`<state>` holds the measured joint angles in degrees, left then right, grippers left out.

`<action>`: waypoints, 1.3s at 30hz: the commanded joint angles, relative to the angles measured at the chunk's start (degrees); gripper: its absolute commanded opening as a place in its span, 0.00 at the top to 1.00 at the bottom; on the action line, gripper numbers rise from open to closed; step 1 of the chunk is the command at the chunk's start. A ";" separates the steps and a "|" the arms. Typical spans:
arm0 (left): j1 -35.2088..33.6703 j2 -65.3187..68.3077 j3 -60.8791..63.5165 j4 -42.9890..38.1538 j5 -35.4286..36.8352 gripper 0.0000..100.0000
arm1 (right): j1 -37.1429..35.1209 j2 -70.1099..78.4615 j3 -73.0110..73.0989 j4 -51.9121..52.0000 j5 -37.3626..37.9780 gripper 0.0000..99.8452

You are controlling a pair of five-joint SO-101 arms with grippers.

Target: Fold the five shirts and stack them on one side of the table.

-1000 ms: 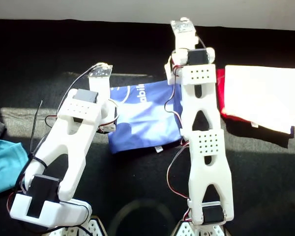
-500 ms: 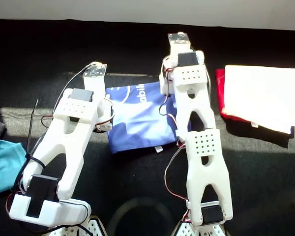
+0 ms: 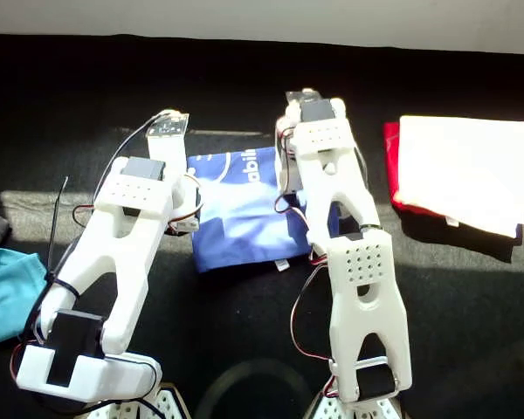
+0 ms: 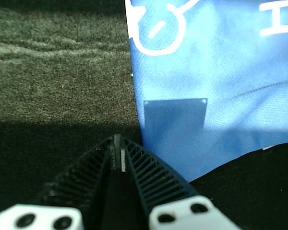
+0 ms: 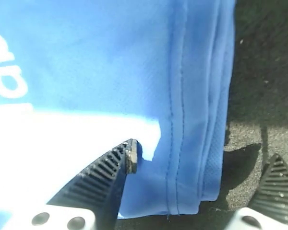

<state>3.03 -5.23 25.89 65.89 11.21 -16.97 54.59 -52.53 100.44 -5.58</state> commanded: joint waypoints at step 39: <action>-9.89 -2.07 -0.75 2.81 -8.26 0.99 | 15.43 -31.78 2.95 -1.89 22.42 0.99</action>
<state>-5.85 -5.23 25.89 68.70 7.08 -3.25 30.77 -49.10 97.89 14.20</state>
